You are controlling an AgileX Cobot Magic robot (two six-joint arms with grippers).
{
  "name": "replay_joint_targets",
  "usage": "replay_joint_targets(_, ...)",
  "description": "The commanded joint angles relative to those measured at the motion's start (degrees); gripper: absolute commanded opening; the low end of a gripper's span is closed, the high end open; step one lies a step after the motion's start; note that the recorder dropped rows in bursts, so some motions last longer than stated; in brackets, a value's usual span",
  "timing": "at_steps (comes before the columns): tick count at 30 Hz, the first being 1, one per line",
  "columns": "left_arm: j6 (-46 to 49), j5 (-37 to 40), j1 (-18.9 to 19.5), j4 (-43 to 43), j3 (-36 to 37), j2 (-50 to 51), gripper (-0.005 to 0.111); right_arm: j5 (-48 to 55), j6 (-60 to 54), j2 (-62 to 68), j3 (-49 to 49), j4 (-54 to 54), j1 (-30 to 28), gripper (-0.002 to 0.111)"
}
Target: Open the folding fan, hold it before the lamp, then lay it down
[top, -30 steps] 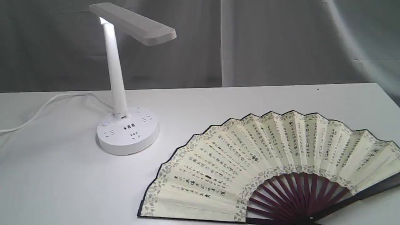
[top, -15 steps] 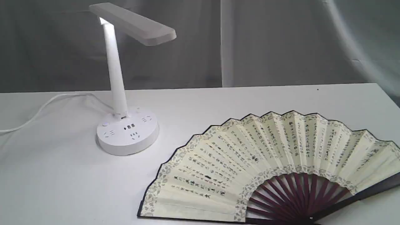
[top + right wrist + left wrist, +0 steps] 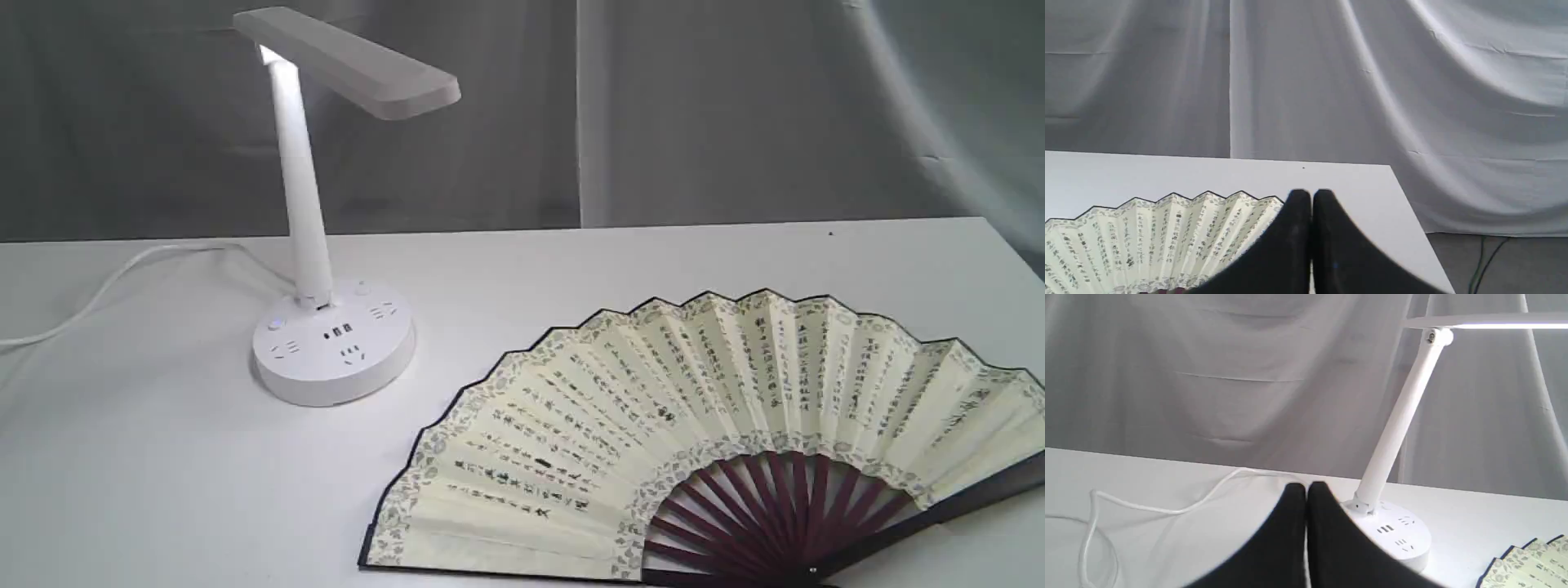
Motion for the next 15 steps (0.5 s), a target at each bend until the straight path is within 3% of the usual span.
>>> replay_joint_targets(1,-0.01,-5.77,-0.27,-0.73,2.75,-0.11,0.0,-7.8,0.22,-0.23,4.99,-0.47,0.02,0.0)
replay_joint_targets(9,0.46,-13.69,-0.27,-0.73,8.54,-0.11,0.0,-15.11,0.13,-0.23,14.89,0.33,0.02,0.0)
replay_joint_targets(12,0.46,-9.47,-0.27,-0.73,8.54,-0.11,0.0,-22.51,0.13,-0.23,18.83,0.33,0.02,0.0)
replay_joint_targets(15,0.46,-8.26,-0.27,-0.73,8.54,-0.11,0.0,-16.11,-0.13,-0.23,18.83,0.04,0.02,0.0)
